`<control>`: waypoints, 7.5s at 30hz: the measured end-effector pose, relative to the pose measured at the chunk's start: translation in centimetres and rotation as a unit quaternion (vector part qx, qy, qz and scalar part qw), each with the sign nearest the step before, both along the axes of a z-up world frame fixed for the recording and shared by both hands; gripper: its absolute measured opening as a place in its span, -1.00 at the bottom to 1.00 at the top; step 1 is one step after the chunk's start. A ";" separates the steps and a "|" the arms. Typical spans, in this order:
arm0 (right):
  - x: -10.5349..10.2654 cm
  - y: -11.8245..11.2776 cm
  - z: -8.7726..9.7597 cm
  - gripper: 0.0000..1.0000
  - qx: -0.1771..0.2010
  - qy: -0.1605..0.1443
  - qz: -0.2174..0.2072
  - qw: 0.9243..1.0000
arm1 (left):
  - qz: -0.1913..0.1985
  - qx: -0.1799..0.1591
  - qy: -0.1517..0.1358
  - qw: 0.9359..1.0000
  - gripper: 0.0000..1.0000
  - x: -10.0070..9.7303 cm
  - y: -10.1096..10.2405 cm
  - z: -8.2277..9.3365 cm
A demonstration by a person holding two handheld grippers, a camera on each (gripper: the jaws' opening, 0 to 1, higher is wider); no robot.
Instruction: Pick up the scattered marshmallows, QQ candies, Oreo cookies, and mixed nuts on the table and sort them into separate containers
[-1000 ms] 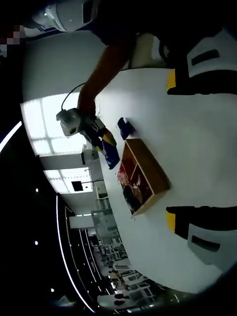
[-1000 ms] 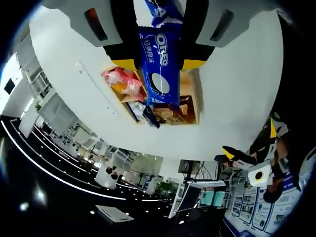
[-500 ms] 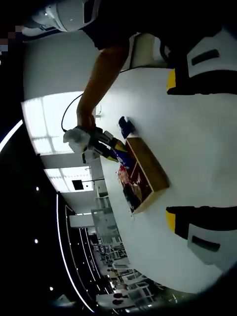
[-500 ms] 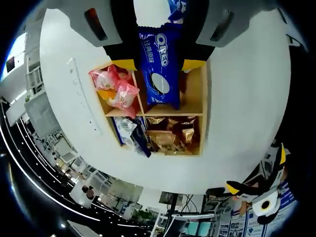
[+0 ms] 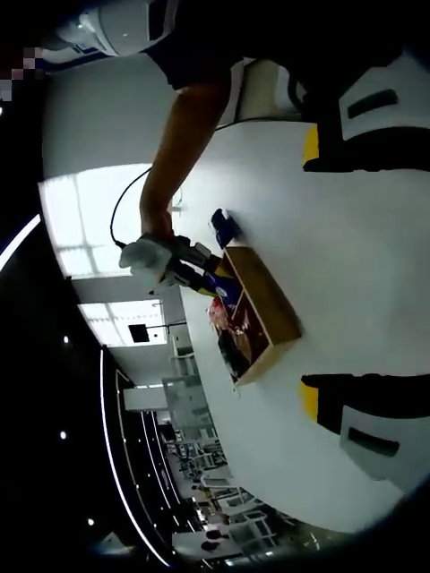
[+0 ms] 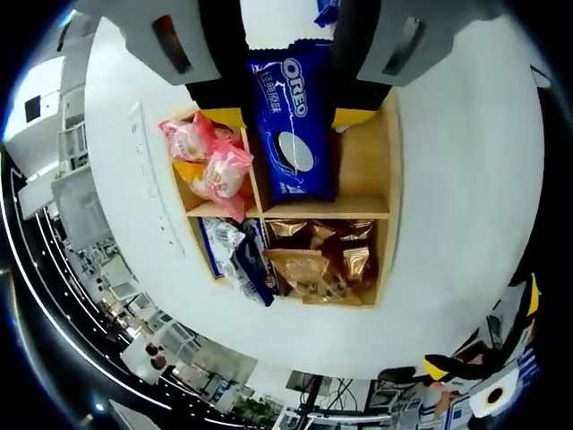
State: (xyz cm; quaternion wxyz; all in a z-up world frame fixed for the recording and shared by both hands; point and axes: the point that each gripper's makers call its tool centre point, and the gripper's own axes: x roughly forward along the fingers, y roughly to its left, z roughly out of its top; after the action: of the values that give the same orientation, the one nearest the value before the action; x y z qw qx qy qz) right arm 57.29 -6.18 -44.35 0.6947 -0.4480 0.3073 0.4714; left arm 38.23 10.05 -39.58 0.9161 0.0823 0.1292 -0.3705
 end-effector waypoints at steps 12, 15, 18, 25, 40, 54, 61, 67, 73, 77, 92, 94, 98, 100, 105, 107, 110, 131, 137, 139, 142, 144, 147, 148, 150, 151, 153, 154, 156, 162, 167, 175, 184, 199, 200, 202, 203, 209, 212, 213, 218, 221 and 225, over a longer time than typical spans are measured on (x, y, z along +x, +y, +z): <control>1.1 -2.0 1.9 -0.30 0.004 -0.037 -0.036 0.999 | -0.002 -0.001 -0.003 1.000 0.94 -0.1 -0.2 0.3; 1.1 -2.7 2.4 -0.34 0.009 -0.042 -0.047 0.998 | -0.003 0.001 -0.004 1.000 0.94 -0.1 -0.2 0.3; 0.9 -3.1 2.8 -0.40 0.021 -0.035 -0.059 0.997 | -0.004 0.001 -0.004 1.000 0.94 -0.1 -0.3 0.3; 0.7 -3.0 2.7 -0.49 0.048 -0.014 -0.086 0.995 | -0.008 0.004 -0.006 1.000 0.94 -0.1 -0.7 0.4; 0.7 -2.8 2.0 -0.45 0.036 -0.019 -0.079 0.996 | -0.008 0.005 -0.005 1.000 0.94 -0.3 -0.8 0.3; 1.6 -2.5 2.8 0.38 0.095 -0.029 -0.109 0.989 | -0.005 0.001 -0.002 1.000 0.94 -0.4 -0.6 0.3; 0.6 -1.9 4.5 0.80 0.209 -0.009 -0.141 0.968 | -0.005 0.005 -0.004 1.000 0.94 -0.4 -0.5 0.3; 0.0 -3.5 4.4 0.81 0.252 0.004 -0.175 0.952 | -0.005 0.004 -0.005 1.000 0.94 -0.2 -0.5 0.4; -0.2 -5.6 3.4 0.81 0.256 -0.001 -0.222 0.941 | -0.003 0.001 -0.007 1.000 0.94 -0.1 -0.5 0.5; -0.6 -6.6 2.9 0.81 0.272 0.003 -0.235 0.933 | -0.002 -0.001 -0.009 1.000 0.94 -0.1 -0.3 0.6; -4.9 -8.1 2.5 0.81 0.335 0.012 -0.245 0.909 | -0.002 0.000 -0.010 1.000 0.94 0.2 -0.3 0.8; -5.5 -7.9 2.8 0.80 0.351 0.017 -0.242 0.905 | -0.003 0.002 -0.009 1.000 0.94 0.2 -0.3 0.7; -6.5 -8.7 1.8 0.80 0.319 -0.003 -0.234 0.918 | -0.002 0.000 -0.008 1.000 0.94 0.2 -0.3 0.7; -7.1 -9.1 1.1 0.80 0.297 -0.010 -0.230 0.927 | -0.002 0.000 -0.008 1.000 0.94 0.3 -0.3 0.6; -8.5 -9.5 1.0 0.79 0.306 -0.007 -0.226 0.925 | -0.001 0.000 -0.008 1.000 0.94 0.3 -0.3 0.6; -9.1 -9.6 0.9 0.76 0.302 -0.007 -0.223 0.927 | -0.002 0.000 -0.008 1.000 0.94 0.3 -0.4 0.6; -10.1 -9.6 0.6 0.76 0.295 -0.004 -0.221 0.930 | -0.004 -0.001 -0.008 1.000 0.94 0.3 -0.5 0.6; -15.1 -11.1 0.5 0.71 0.325 0.002 -0.239 0.915 | 0.001 -0.003 -0.005 1.000 0.94 0.0 -0.2 0.7; -15.9 -11.7 1.0 0.74 0.336 0.005 -0.245 0.910 | -0.004 -0.009 -0.004 1.000 0.94 -0.2 -0.5 0.9; -16.1 -11.9 1.2 0.74 0.339 0.006 -0.246 0.908 | -0.003 -0.008 -0.004 1.000 0.94 -0.2 -0.5 0.9; -16.4 -12.1 1.4 0.73 0.339 0.004 -0.247 0.908 | -0.003 -0.006 -0.003 1.000 0.94 -0.2 -0.5 0.8; -16.4 -12.2 1.4 0.73 0.338 0.004 -0.248 0.908 | -0.004 -0.006 -0.003 1.000 0.94 -0.2 -0.6 0.8; -16.5 -12.4 1.3 0.71 0.338 0.005 -0.250 0.907 | -0.004 -0.005 -0.003 1.000 0.94 -0.2 -0.6 0.8; -16.5 -12.4 1.2 0.71 0.338 0.007 -0.251 0.907 | -0.004 -0.005 -0.002 1.000 0.94 -0.2 -0.6 0.8; -16.4 -12.5 1.1 0.71 0.338 0.008 -0.254 0.906 | -0.005 -0.004 -0.003 1.000 0.94 -0.2 -0.7 0.8; -16.4 -12.6 1.1 0.71 0.338 0.008 -0.256 0.906 | -0.006 -0.004 -0.002 1.000 0.94 -0.2 -0.7 0.8; -16.3 -12.6 1.1 0.71 0.338 0.007 -0.256 0.906 | -0.006 -0.004 -0.002 1.000 0.94 -0.2 -0.7 0.8; -16.3 -12.7 1.1 0.71 0.338 0.007 -0.256 0.906 | -0.006 -0.004 -0.003 1.000 0.94 -0.2 -0.8 0.9; -16.0 -12.9 1.1 0.70 0.339 0.006 -0.257 0.905 | -0.008 -0.006 -0.003 1.000 0.94 -0.2 -0.8 0.9; -14.4 -13.8 0.5 0.66 0.313 -0.005 -0.268 0.911 | -0.008 -0.005 -0.003 1.000 0.94 -0.2 -0.8 0.8; -13.9 -13.8 0.3 0.62 0.316 -0.003 -0.271 0.909 | -0.009 -0.006 -0.004 1.000 0.94 -0.2 -0.8 0.9; -12.1 -14.2 0.2 0.52 0.281 -0.013 -0.259 0.924 | -0.011 -0.005 0.001 1.000 0.94 0.1 -1.2 0.4; -8.5 -14.9 0.1 0.52 0.235 -0.016 -0.251 0.939 | -0.011 -0.005 0.004 1.000 0.94 0.1 -0.9 0.1; -4.2 -15.3 -2.0 0.29 0.234 0.001 -0.262 0.936 | -0.006 -0.001 0.006 1.000 0.94 0.5 -0.5 -0.3; -3.9 -15.3 -2.0 0.26 0.241 0.003 -0.266 0.933 | -0.006 -0.002 0.006 1.000 0.94 0.6 -0.5 -0.3; -3.6 -15.2 -2.0 0.22 0.262 0.014 -0.279 0.924 | -0.006 -0.001 0.006 1.000 0.94 0.6 -0.6 -0.2; -3.6 -15.3 -2.0 0.21 0.264 0.017 -0.277 0.924 | -0.007 -0.001 0.006 1.000 0.94 0.7 -0.6 -0.3; -3.9 -14.8 -2.3 0.09 0.272 0.020 -0.271 0.923 | -0.008 0.003 0.009 1.000 0.94 0.8 -0.8 -0.5; -4.1 -14.7 -2.2 0.05 0.276 0.019 -0.271 0.922 | -0.009 0.009 0.012 1.000 0.94 1.0 -0.9 -0.7; -4.3 -14.6 -2.1 0.03 0.277 0.020 -0.272 0.921 | -0.009 0.011 0.012 1.000 0.94 1.0 -0.9 -0.7; -5.2 -14.5 -2.0 -0.10 0.274 0.025 -0.275 0.921 | -0.013 0.009 0.011 1.000 0.94 1.0 -1.1 -0.6; -5.8 -14.4 -1.9 -0.13 0.270 0.027 -0.273 0.923 | -0.014 0.011 0.010 1.000 0.94 1.1 -1.1 -0.6; -7.2 -14.1 -1.7 -0.14 0.246 0.037 -0.265 0.932 | -0.013 0.011 0.010 1.000 0.94 1.0 -1.0 -0.5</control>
State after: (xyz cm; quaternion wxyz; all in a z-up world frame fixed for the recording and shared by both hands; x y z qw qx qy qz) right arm 50.08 -20.31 -46.09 0.8708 -0.1477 0.3153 0.3470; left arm 39.24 9.02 -40.11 0.9090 0.0901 0.1411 -0.3817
